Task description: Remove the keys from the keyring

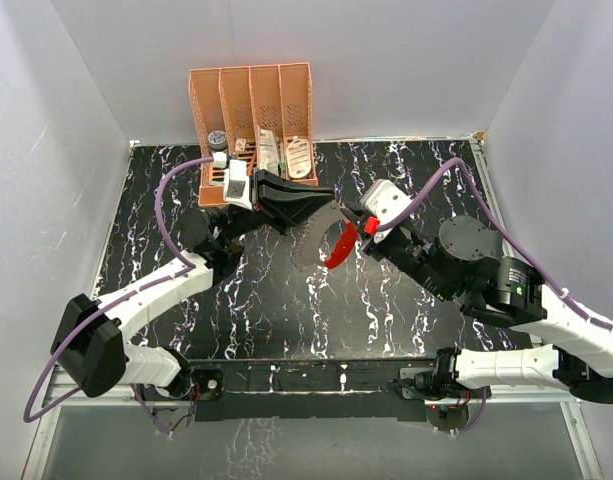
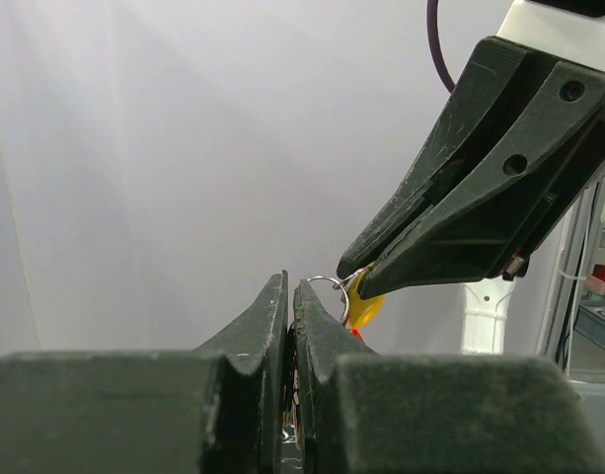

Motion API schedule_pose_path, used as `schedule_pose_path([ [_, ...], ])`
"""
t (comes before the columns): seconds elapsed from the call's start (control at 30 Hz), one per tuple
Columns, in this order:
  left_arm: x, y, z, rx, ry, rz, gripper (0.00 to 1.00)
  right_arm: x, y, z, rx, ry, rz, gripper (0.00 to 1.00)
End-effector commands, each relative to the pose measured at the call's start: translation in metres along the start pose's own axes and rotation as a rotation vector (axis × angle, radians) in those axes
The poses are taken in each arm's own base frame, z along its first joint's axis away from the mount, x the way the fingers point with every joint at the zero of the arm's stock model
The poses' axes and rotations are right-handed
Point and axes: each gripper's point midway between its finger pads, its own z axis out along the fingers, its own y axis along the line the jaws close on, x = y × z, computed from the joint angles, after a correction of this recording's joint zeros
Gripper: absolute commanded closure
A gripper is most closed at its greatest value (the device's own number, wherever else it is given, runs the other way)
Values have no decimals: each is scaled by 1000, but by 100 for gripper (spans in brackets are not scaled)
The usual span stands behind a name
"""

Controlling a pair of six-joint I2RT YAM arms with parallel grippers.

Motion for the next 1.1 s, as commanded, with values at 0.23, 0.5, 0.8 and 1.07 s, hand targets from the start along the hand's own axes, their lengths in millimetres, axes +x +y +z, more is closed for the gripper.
schedule_pose_path([
  [0.23,-21,7,0,-77,2,77,80,-19,-2,-2,-7,-72,36,100],
  [0.5,-24,8,-9,-127,56,143,64,-21,-2,-1,-11,-73,28,100],
  [0.8,-22,4,-2,-64,100,203,62,-23,-2,-1,-15,-69,30,100],
  [1.07,-8,11,-3,-72,143,179,67,-24,-6,-1,1,-68,23,100],
])
